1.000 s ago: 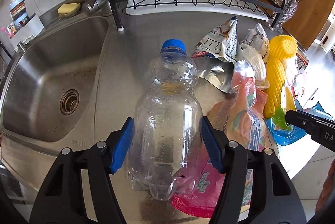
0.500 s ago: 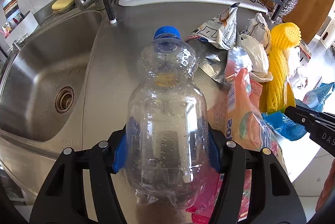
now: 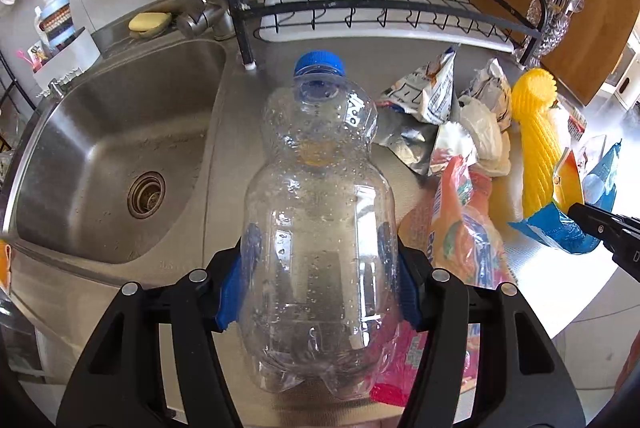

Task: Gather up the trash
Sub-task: 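Carry the bottle and wrapper down toward the floor trash bin with both tools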

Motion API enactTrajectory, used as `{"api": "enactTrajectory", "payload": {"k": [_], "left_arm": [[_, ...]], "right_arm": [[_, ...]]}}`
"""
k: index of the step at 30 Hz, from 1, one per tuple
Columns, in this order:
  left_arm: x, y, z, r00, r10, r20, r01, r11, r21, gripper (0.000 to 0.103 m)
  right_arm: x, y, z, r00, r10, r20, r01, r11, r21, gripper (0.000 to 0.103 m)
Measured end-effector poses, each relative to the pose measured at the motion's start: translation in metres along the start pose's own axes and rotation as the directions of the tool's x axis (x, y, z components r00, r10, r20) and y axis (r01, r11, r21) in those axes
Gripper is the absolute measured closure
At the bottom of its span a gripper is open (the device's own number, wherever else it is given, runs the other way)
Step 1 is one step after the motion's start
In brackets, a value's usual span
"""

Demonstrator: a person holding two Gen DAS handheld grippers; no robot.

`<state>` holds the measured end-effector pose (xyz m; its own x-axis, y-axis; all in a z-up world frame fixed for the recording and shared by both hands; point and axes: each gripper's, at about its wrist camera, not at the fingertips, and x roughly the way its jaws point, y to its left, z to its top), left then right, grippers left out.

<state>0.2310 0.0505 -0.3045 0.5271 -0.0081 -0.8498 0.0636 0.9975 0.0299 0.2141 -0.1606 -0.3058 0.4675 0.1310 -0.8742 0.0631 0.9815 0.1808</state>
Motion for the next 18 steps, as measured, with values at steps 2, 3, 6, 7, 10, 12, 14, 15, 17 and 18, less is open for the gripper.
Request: {"api": "enactTrajectory", "payload": {"k": [2,3,6,7,10,12,14,15,17,18], "left_arm": [[-0.022,0.002,0.002,1.0,0.0,0.029,0.0,1.0,-0.006,0.045],[-0.034,0.002,0.003,0.999,-0.001,0.043,0.001,1.0,-0.009,0.045],[-0.071,-0.003,0.001,0.997,-0.004,0.075,0.005,1.0,-0.008,0.045],[-0.082,-0.008,0.001,0.996,-0.002,0.086,0.003,1.0,-0.005,0.045],[-0.12,-0.012,-0.008,0.993,-0.004,0.117,0.005,1.0,-0.006,0.045],[-0.143,-0.016,-0.016,0.991,-0.008,0.135,0.01,1.0,-0.014,0.045],[-0.167,-0.021,-0.027,0.987,-0.016,0.158,0.018,1.0,-0.011,0.045],[-0.178,-0.022,-0.033,0.985,-0.024,0.169,0.026,1.0,-0.008,0.045],[-0.198,-0.027,-0.045,0.982,-0.04,0.182,0.043,0.999,-0.011,0.045],[-0.206,-0.028,-0.052,0.981,-0.047,0.188,0.051,0.999,-0.015,0.045]], "right_arm": [[-0.016,0.001,0.001,1.0,0.004,0.022,-0.004,1.0,0.002,0.097],[-0.025,0.001,0.0,0.999,0.007,0.033,-0.007,1.0,0.001,0.097],[-0.058,0.002,-0.005,0.997,0.015,0.072,-0.015,1.0,-0.003,0.097],[-0.07,0.003,-0.007,0.996,0.02,0.084,-0.019,1.0,-0.008,0.097],[-0.106,0.01,-0.016,0.992,0.036,0.125,-0.033,0.999,-0.021,0.097],[-0.126,0.015,-0.022,0.988,0.045,0.147,-0.041,0.999,-0.03,0.097],[-0.146,0.018,-0.03,0.984,0.054,0.17,-0.048,0.998,-0.038,0.097],[-0.155,0.018,-0.035,0.982,0.058,0.181,-0.051,0.998,-0.043,0.097],[-0.172,0.018,-0.044,0.978,0.066,0.197,-0.057,0.997,-0.049,0.097],[-0.18,0.018,-0.051,0.977,0.07,0.203,-0.06,0.997,-0.054,0.097]]}}
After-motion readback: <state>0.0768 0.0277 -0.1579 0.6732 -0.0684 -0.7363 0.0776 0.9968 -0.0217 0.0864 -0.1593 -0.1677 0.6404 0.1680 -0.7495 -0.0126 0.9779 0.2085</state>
